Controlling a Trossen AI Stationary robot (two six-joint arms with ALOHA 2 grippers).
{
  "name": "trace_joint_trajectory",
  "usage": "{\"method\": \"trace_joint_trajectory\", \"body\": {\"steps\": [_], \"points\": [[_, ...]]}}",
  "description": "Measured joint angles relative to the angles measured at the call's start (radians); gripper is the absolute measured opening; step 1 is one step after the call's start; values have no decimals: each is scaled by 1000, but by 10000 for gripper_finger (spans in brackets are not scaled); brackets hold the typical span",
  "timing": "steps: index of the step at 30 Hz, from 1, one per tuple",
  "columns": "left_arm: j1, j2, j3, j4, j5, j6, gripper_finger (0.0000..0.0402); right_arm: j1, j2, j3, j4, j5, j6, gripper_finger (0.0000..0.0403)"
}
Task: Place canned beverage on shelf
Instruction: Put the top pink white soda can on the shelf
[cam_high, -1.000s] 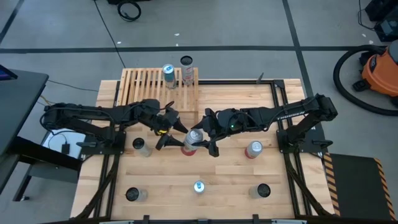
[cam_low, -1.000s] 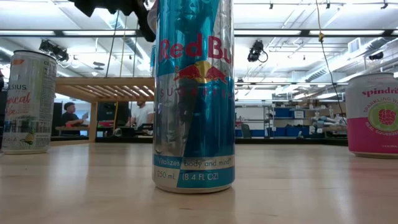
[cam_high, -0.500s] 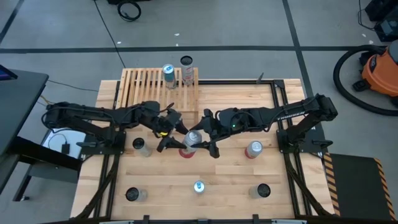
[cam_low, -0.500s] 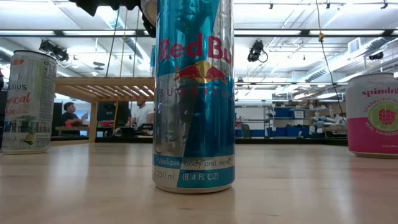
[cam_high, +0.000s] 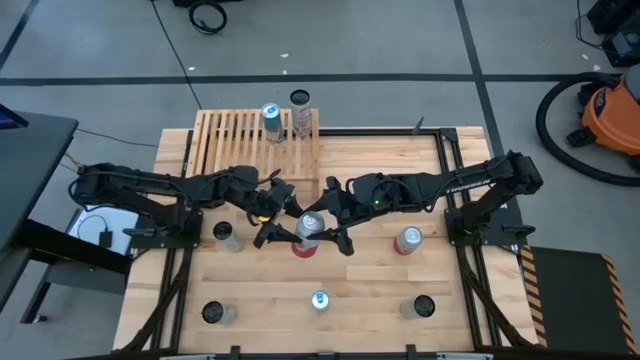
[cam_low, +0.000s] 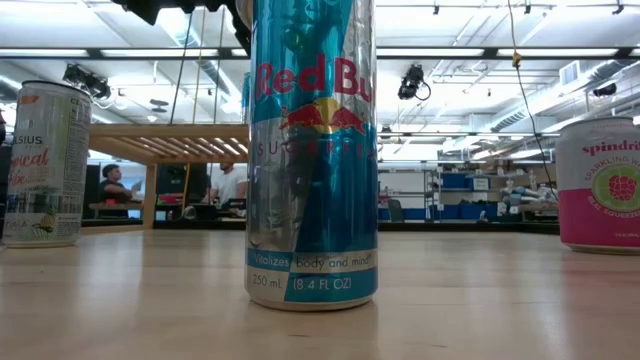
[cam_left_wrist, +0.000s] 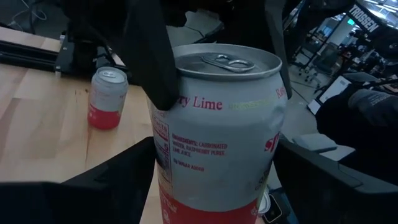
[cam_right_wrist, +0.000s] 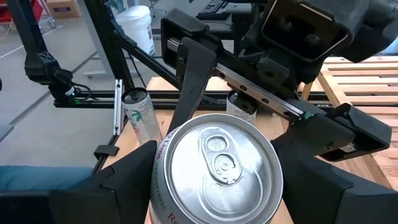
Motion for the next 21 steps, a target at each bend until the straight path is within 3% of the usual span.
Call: {"method": "trace_joint_trajectory", "body": {"steps": [21], "points": [[-1, 0, 0, 1, -3, -49, 316, 0, 0, 0, 0, 10, -14, 292]]}}
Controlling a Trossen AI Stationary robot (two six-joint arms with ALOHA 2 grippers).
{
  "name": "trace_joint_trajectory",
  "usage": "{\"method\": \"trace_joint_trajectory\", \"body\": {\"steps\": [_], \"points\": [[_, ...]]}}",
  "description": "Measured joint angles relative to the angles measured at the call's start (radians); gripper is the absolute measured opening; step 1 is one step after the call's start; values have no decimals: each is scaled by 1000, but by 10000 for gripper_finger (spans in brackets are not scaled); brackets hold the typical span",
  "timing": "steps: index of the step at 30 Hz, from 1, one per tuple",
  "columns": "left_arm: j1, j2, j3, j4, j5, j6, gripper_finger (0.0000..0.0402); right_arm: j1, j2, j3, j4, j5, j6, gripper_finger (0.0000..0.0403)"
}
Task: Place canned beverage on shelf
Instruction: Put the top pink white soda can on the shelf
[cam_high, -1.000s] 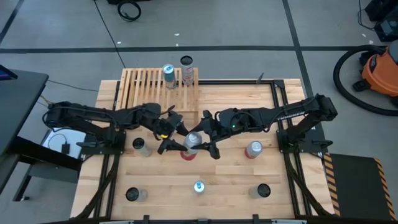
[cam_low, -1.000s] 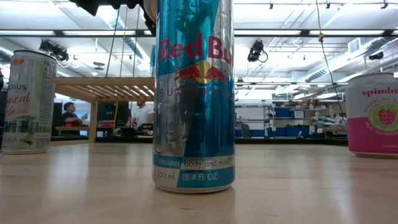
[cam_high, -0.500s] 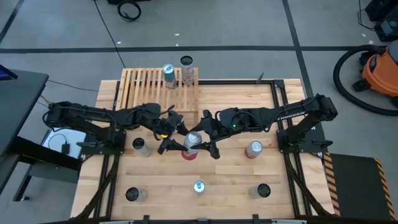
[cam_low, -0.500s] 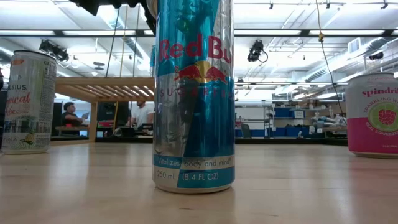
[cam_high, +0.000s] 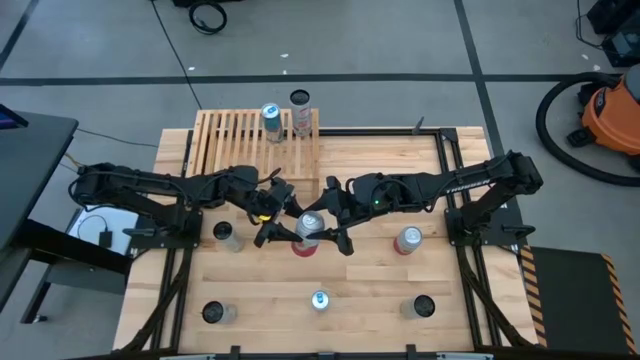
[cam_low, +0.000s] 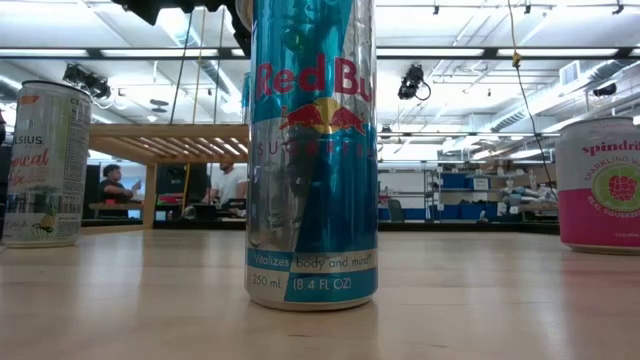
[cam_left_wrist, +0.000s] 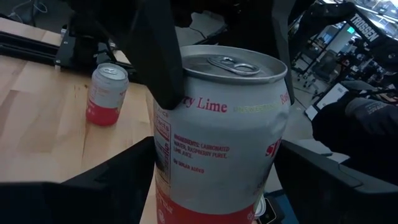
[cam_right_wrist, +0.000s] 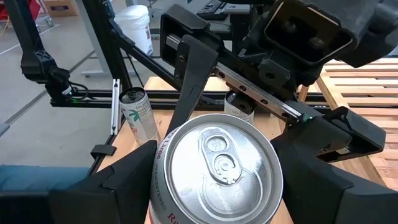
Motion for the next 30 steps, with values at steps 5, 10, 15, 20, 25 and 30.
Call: {"method": "trace_joint_trajectory", "body": {"steps": [5, 10, 15, 20, 25, 30], "points": [[-3, 0, 0, -7, -69, -3, 316, -1, 0, 0, -7, 2, -11, 292], [-6, -1, 0, -10, -65, -3, 316, -2, 0, 0, -7, 8, -9, 292], [-13, -1, 0, -10, -61, 33, 316, -2, 0, 0, -2, 8, -10, 292], [-11, 0, 1, -8, -41, 47, 316, -2, 0, 0, 6, 7, -17, 292], [-10, 1, 2, -3, -23, 50, 316, -2, 0, 0, 8, 2, -17, 292], [-5, 1, 2, -3, -16, 51, 312, -2, 0, 0, 7, 2, -18, 292]]}}
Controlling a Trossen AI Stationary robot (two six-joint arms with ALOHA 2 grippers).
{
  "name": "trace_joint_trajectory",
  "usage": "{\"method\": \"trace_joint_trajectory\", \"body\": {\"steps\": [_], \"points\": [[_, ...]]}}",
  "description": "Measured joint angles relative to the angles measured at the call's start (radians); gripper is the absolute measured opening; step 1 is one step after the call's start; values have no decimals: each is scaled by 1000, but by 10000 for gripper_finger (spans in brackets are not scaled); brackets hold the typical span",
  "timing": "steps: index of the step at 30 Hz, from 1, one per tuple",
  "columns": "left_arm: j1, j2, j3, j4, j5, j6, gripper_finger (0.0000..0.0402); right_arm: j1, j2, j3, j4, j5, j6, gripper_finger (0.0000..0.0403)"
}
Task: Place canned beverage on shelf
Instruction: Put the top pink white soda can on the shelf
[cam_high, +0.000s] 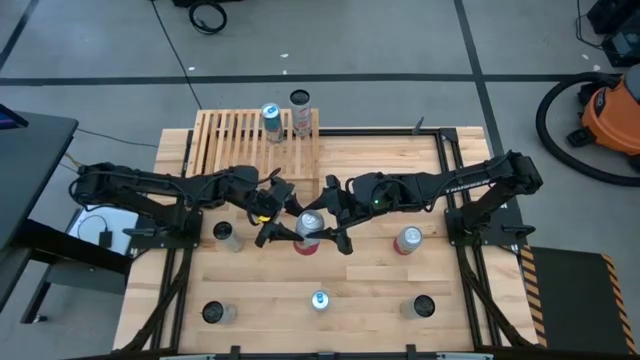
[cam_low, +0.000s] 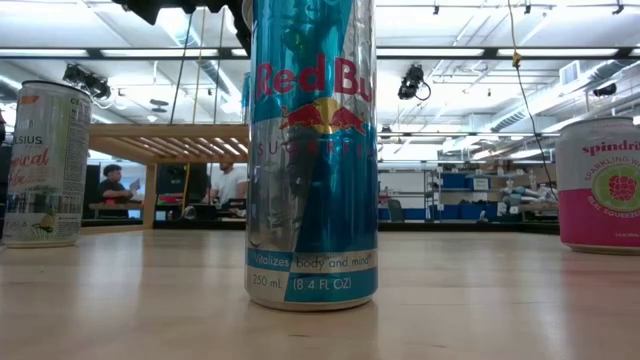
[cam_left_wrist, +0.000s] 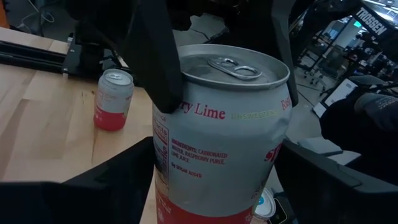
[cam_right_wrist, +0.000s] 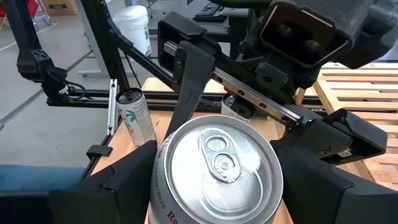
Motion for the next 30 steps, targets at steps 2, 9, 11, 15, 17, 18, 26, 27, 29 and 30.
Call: {"method": "trace_joint_trajectory", "body": {"steps": [2, 9, 11, 15, 17, 18, 26, 27, 29, 30], "points": [[0, 0, 0, 0, 0, 0, 307, 0, 0, 0, 0, 0, 0, 292], [0, 0, 0, 0, 4, 1, 292, 0, 0, 0, 1, 0, -1, 292], [0, 0, 0, 0, 4, 1, 291, 0, 0, 0, 1, 0, -1, 292], [0, 0, 0, 0, 4, 1, 290, 0, 0, 0, 1, 0, -2, 292], [0, 0, 0, 0, 5, 0, 289, 1, 0, 0, 1, 0, 3, 292], [0, 0, 0, 1, 6, -1, 289, 1, 0, 0, 1, 0, 5, 292], [0, 0, 0, 2, 8, 7, 286, 1, 0, 1, 10, -6, 5, 316], [0, 0, 0, -1, 8, 7, 284, 1, 0, 2, 17, -6, 2, 317], [-2, 2, -3, -18, 17, 5, 279, -1, -2, 5, 37, 3, -5, 318], [-3, 2, -3, -21, 23, 13, 276, -2, -3, 5, 44, 12, -9, 319]]}}
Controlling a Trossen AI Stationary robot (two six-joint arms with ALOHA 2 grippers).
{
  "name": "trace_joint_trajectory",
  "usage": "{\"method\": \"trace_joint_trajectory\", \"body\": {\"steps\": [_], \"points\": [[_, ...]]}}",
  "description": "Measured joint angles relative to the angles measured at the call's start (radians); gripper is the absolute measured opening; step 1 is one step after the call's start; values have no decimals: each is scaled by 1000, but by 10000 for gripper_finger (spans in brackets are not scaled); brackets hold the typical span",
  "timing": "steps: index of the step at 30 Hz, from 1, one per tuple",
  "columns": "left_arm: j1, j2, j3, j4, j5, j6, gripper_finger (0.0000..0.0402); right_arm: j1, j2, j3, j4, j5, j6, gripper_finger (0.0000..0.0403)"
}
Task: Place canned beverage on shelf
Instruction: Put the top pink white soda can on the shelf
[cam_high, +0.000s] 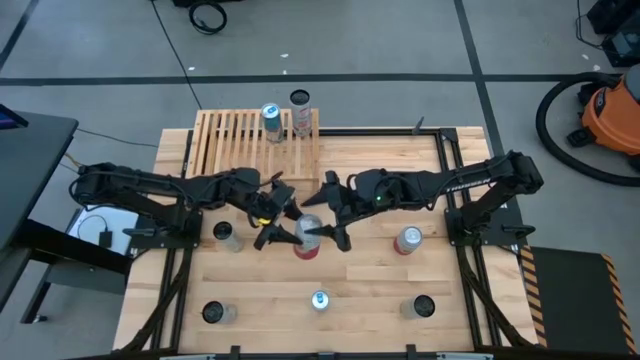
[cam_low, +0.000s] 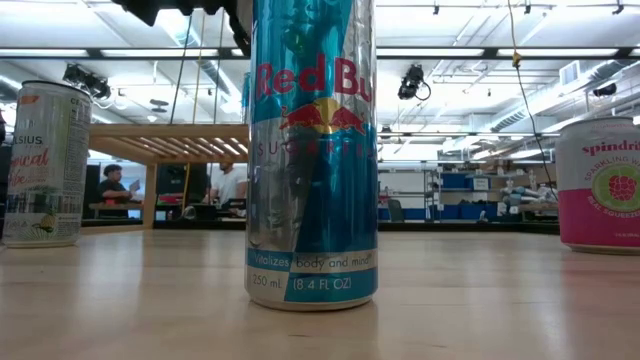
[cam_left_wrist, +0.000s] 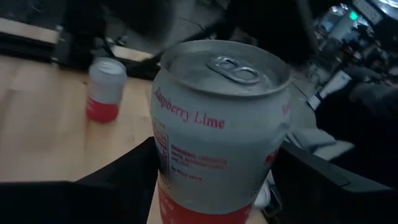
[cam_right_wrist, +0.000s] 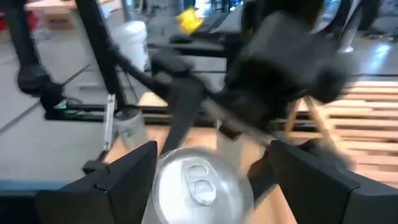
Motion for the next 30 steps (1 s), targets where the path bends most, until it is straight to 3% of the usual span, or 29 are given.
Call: {"method": "trace_joint_trajectory", "body": {"steps": [4, 12, 23, 30], "points": [[-2, 0, 0, -27, 3, 26, 267, -2, 0, 0, 12, 8, 0, 319], [-1, -18, 0, -63, -140, 96, 257, -5, 0, -2, -6, 24, 4, 312], [60, -166, 6, -183, -232, 165, 249, -2, -21, -5, -18, 21, -14, 312], [109, -240, 5, -276, -238, 165, 188, -1, -55, -5, -40, 41, -33, 312]]}}
